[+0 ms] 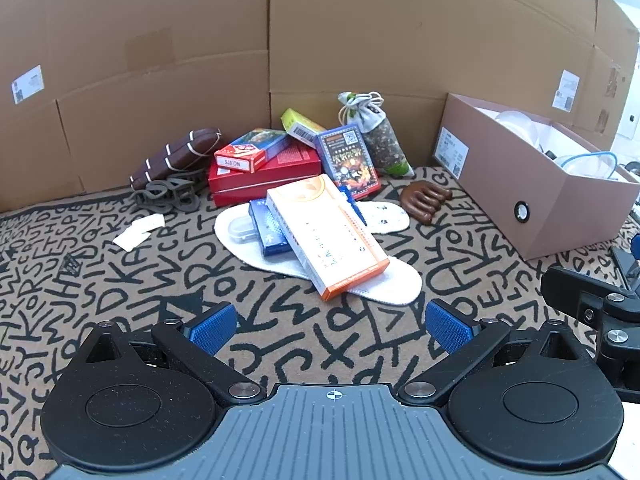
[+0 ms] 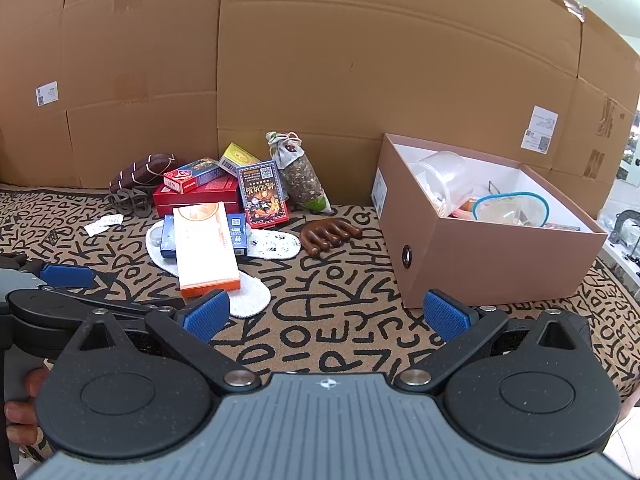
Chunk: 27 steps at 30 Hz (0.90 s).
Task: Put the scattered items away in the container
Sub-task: 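Move both grippers toward the medicine boxes lying on the white insole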
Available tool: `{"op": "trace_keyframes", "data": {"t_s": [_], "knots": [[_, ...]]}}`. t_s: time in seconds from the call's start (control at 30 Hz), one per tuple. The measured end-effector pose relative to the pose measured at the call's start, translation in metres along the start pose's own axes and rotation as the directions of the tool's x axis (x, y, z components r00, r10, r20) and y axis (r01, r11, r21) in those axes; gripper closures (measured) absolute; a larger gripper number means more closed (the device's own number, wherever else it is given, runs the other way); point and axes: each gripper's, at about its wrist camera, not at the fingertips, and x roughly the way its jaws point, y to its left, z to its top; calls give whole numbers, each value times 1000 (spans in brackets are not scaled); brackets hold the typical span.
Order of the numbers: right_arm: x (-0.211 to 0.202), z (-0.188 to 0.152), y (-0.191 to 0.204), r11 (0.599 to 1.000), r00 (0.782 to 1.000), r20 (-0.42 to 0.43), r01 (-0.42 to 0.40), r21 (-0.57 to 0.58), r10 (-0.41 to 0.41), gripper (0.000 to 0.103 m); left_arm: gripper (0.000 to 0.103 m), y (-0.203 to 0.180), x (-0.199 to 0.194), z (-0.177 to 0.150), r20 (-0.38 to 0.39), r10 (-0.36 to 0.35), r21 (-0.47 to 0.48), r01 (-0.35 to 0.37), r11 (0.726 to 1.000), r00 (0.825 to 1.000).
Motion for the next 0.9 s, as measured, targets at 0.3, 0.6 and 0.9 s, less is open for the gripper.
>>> {"op": "trace_keyframes", "data": {"t_s": [0.3,0.6,0.9], "knots": [[15,2,4,1000,1000,-12,-11,-16,11,1,0,9,15,2,-27,20,-18,-21,1000,999],[43,3,11,997,997,-49,-61,-41,59,1,0,28,37,6,-67,51,-59,-55,997,996],[80,4,23,983,979,-110,-178,-52,171,1,0,46,59,23,-72,38,-93,-44,995,997]]}}
